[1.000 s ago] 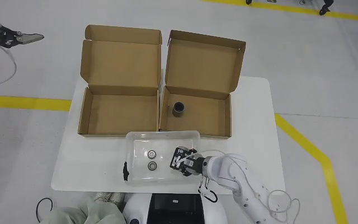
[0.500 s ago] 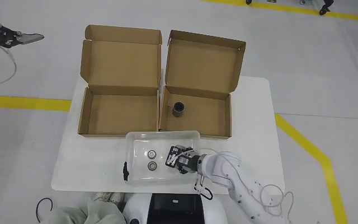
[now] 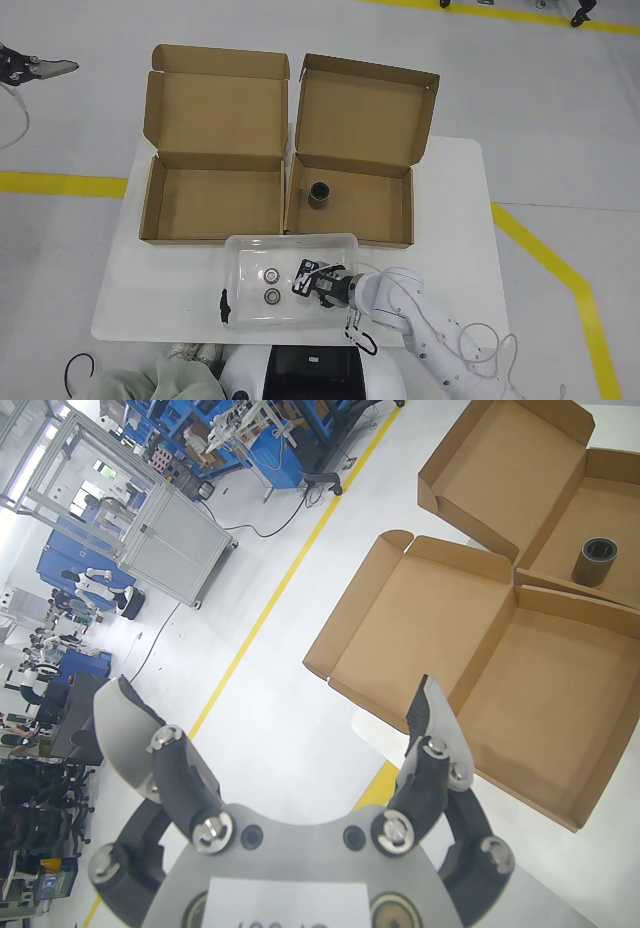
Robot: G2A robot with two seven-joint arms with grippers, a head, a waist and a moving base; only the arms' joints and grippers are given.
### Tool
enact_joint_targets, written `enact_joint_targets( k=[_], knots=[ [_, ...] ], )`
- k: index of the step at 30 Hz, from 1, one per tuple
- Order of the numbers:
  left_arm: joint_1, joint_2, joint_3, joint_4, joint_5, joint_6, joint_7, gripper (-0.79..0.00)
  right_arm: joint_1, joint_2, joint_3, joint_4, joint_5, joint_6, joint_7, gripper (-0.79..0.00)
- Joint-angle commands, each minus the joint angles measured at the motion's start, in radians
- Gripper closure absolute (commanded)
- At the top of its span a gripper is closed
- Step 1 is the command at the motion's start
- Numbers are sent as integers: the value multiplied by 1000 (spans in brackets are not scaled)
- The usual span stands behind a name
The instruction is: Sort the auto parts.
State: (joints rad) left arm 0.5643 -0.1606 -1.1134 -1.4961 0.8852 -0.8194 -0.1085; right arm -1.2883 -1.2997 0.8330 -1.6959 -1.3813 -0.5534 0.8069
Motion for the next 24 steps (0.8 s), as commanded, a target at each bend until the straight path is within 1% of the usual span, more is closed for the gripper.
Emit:
enact_joint_targets(
  k=[1, 2, 5, 12, 17, 22, 24],
  knots=[
    [0, 0, 0, 0, 0, 0, 0, -785, 4, 0, -4, 1, 1, -1, 6, -40],
    [0, 0, 0, 0, 0, 0, 0, -785, 7, 0, -6, 2, 2, 0, 7, 0],
    [0, 0, 0, 0, 0, 0, 0, -785, 14, 0, -12, -1, 1, -2, 1, 0],
    [0, 0, 0, 0, 0, 0, 0, -785, 16, 3, -18, -34, -23, -12, -80, 0],
    [0, 0, 0, 0, 0, 0, 0, -785, 20, 1, -21, -41, -34, 24, -191, 0],
    [0, 0, 0, 0, 0, 0, 0, -785, 56, -10, -40, -5, -7, 14, -366, 0],
    [0, 0, 0, 0, 0, 0, 0, -785, 81, -17, -51, 22, 7, 7, -417, 0]
  ],
)
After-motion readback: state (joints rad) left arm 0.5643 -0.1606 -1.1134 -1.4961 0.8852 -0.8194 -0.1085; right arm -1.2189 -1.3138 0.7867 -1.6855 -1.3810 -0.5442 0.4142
